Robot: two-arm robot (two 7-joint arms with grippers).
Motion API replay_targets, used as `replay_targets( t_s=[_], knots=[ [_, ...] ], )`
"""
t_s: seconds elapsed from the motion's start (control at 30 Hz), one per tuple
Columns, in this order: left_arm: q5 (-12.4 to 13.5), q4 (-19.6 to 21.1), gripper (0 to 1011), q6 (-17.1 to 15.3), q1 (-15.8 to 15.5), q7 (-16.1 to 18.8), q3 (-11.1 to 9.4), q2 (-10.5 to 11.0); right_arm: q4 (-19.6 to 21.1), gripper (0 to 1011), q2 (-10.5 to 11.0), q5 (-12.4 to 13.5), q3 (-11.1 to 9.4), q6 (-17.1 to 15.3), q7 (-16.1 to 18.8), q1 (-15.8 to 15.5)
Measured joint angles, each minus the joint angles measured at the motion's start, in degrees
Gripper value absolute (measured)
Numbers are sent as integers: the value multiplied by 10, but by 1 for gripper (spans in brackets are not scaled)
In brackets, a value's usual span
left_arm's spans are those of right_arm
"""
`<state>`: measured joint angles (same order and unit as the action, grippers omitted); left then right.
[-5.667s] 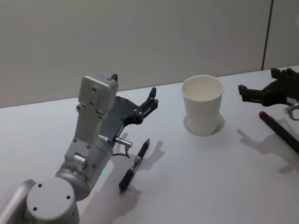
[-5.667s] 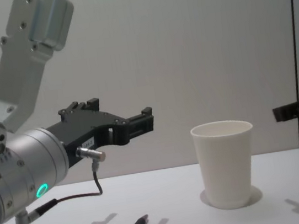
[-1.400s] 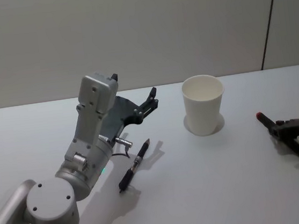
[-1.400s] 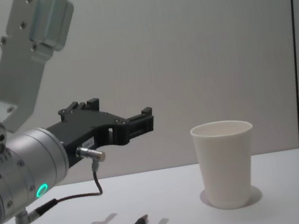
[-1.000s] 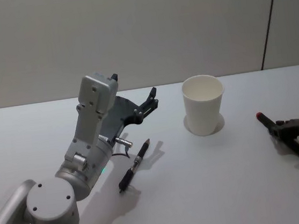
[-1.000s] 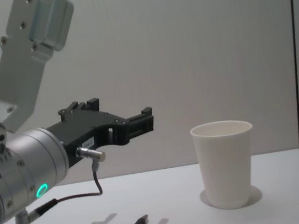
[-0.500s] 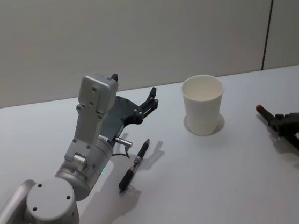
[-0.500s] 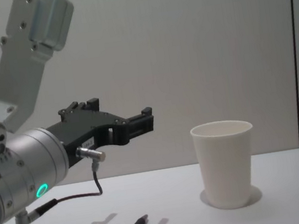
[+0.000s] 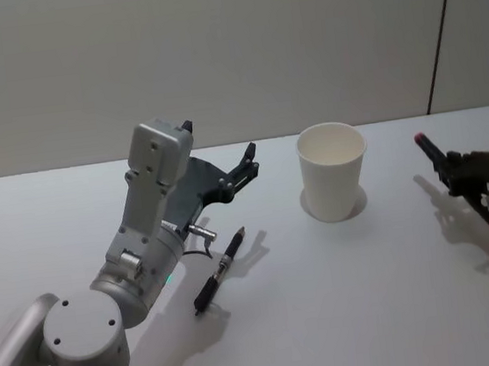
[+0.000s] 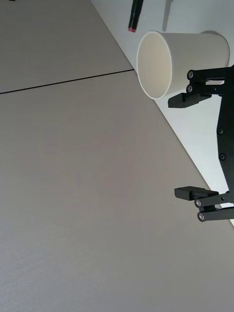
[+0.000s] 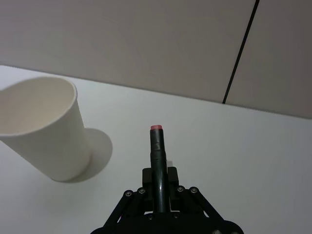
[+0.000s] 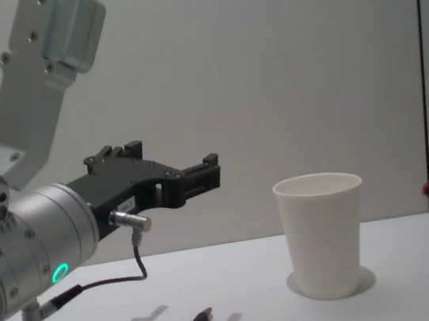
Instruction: Place the pen into the pen holder.
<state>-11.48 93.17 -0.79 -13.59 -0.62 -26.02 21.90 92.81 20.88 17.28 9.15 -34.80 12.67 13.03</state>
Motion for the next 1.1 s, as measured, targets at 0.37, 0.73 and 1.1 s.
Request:
replay_targets(
  t_s=[0.37,0.73,1.1],
  knots=[
    [0,0,1001,0,0,0,0,0,25,168,-6,-4,1,77,-17,-9],
    [0,0,1001,0,0,0,0,0,46,168,-19,-11,6,165,-32,-10],
    [0,0,1001,0,0,0,0,0,57,168,-43,-24,17,244,-41,2]
  ],
)
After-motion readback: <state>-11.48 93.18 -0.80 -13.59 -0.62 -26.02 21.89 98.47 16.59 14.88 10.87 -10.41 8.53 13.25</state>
